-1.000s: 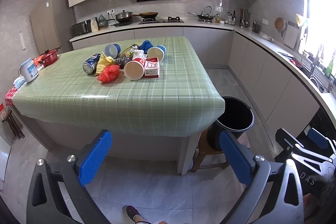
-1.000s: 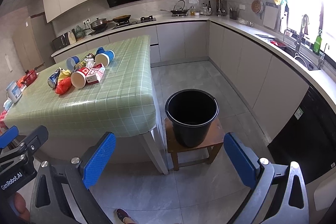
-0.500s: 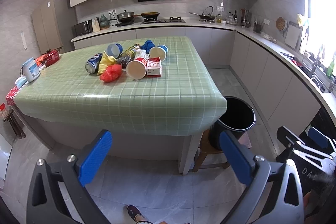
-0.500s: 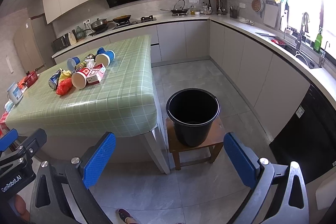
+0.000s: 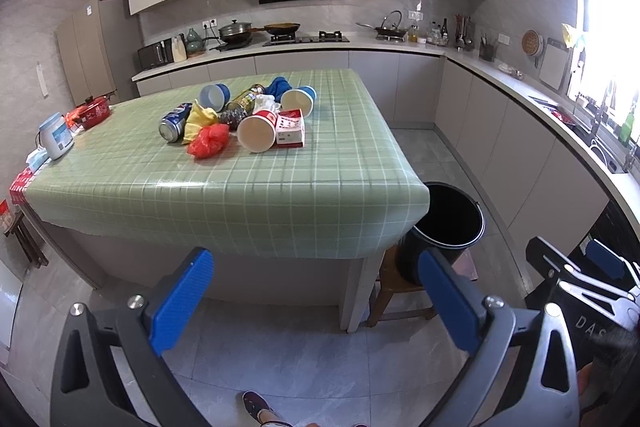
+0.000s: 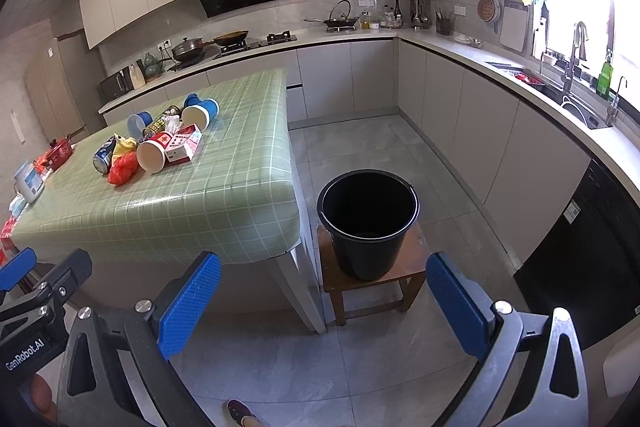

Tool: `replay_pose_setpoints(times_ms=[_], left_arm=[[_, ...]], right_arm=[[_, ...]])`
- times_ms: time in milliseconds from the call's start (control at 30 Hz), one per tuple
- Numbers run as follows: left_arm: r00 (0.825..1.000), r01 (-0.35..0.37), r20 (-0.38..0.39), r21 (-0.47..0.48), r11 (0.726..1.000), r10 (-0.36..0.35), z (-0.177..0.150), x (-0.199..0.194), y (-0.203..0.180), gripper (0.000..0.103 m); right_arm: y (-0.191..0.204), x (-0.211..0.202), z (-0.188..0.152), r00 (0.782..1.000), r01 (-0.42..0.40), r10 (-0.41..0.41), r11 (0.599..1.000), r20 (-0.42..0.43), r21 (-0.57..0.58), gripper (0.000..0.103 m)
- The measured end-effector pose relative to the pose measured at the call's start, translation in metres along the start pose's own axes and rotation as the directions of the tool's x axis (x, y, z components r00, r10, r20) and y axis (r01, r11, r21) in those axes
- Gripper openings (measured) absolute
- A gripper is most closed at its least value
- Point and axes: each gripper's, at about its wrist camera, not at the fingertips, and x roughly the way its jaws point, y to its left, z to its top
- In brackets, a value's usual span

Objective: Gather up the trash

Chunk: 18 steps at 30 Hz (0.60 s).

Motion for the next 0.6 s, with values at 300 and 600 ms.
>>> replay_pose_setpoints(times_ms=[300,600], left_arm=[[1.0,-0.006,-0.003,-0.011,1.0,0.006,0.002,0.002,0.001,0.103],[1.0,-0.023,-0.017,-0.025,0.999,0.022,0.004,0.012,0.005,0.103]], right_arm=[[0.005,0.004,0.002,1.0,-0.012,0.012,1.0,0.001,-0.015,0.103],[0.009,0.014,0.006,1.0,-0.026,0.026,0.999,-0.009,-0.031,0.103]])
